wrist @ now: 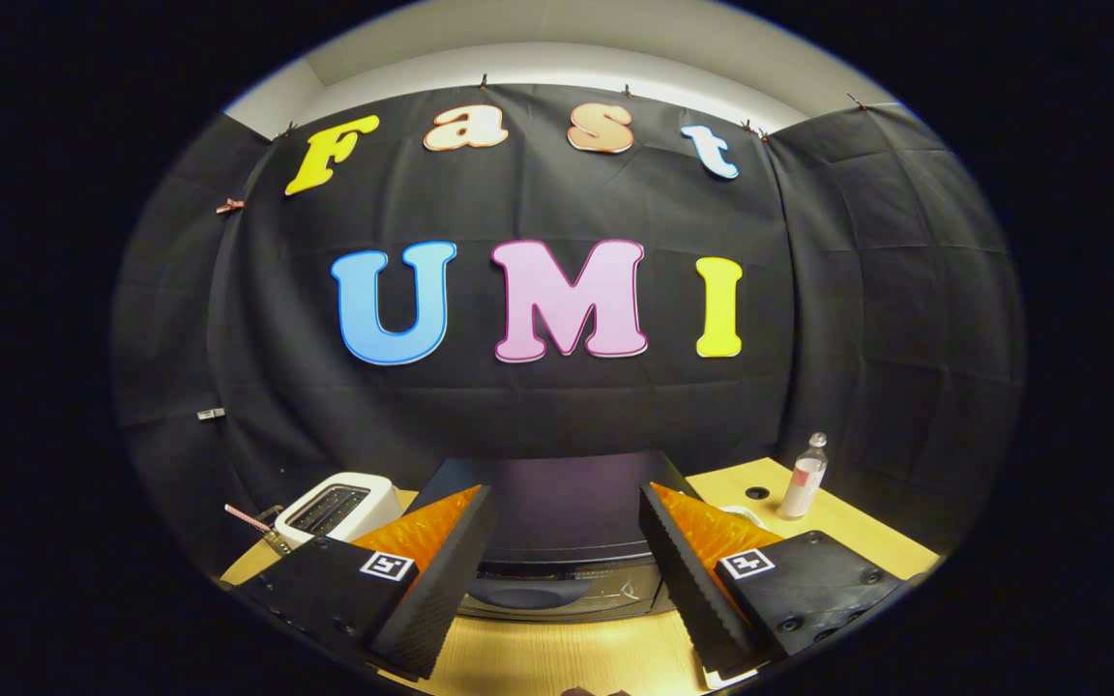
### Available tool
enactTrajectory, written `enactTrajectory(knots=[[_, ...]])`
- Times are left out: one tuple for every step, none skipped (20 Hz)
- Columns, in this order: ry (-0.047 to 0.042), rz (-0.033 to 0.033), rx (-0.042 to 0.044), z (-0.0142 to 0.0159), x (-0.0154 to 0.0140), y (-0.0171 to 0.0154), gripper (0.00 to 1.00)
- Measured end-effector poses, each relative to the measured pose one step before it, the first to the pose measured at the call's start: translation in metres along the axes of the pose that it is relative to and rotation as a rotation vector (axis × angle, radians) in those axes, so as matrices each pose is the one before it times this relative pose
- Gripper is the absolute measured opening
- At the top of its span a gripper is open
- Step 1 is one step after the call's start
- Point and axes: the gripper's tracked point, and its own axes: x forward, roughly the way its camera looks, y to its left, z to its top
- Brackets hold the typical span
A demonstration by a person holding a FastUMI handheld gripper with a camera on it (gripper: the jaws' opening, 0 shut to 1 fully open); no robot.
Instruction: Open the toaster oven, put the food inside, and close the toaster oven door.
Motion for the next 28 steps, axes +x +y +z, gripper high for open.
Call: enactTrajectory(knots=[[0.01852, 0.00301, -0.00277, -0.01048, 0.00712, 0.00434, 0.99], [0.02204, 0.00170, -0.00405, -0.01200, 0.00789, 0.00397, 0.99], [0.02288, 0.00339, -0.00675, -0.01288, 0.00752, 0.00361, 0.99], [0.02017, 0.00171, -0.01009, -0.01191, 0.00732, 0.00301, 0.99], [0.01690, 0.00349, -0.00972, -0.01045, 0.00595, 0.00281, 0.99], [0.01623, 0.00097, -0.01021, -0.01018, 0.00691, 0.00223, 0.99], [0.01634, -0.00112, -0.00721, -0.00958, 0.00509, 0.00106, 0.99], [0.01644, 0.00270, -0.00115, -0.00735, 0.00489, 0.00122, 0.99], [0.01108, -0.00096, 0.00159, -0.00668, 0.00485, 0.00054, 0.99], [0.01625, 0.01424, 0.01234, -0.00487, 0.00267, 0.00288, 0.99], [0.00293, 0.00259, 0.02097, -0.00280, -0.00363, 0.00116, 0.99], [-0.00421, 0.00116, -0.00182, -0.00072, 0.00506, 0.00227, 0.99], [0.00676, 0.00184, -0.02330, -0.00101, -0.00239, 0.00098, 0.99], [0.00119, -0.00031, -0.00869, -0.00011, -0.00222, -0.00078, 0.99], [0.01309, -0.00101, 0.00192, -0.00447, -0.00407, 0.00118, 0.99], [0.00596, 0.00271, -0.00226, -0.00314, -0.00491, 0.00008, 0.99], [0.00630, 0.00257, -0.00180, -0.00330, -0.00370, -0.00039, 0.99], [0.00659, 0.00278, 0.00103, -0.00349, -0.00603, -0.00010, 0.99], [0.01259, 0.00340, 0.00595, -0.00499, -0.00555, -0.00023, 0.99], [0.01222, 0.00397, 0.00810, -0.00563, -0.00611, -0.00032, 0.99], [0.01520, 0.00461, 0.00724, -0.00698, -0.00680, 0.00067, 0.99], [0.01573, 0.00499, 0.00699, -0.00703, -0.00545, -0.00032, 0.99], [0.01602, 0.00147, 0.00518, -0.00734, -0.00588, -0.00069, 0.99], [0.01667, 0.00154, -0.00374, -0.00785, -0.00620, 0.00022, 0.99], [0.02328, -0.00054, -0.00943, -0.01003, -0.00555, 0.00007, 0.98], [0.01642, 0.00189, -0.01260, -0.00999, -0.00428, -0.00014, 0.98], [0.02164, 0.00384, -0.00506, -0.01058, -0.00419, 0.00053, 0.98], [0.02037, 0.00330, 0.01049, -0.01022, -0.00175, -0.00150, 0.98]])
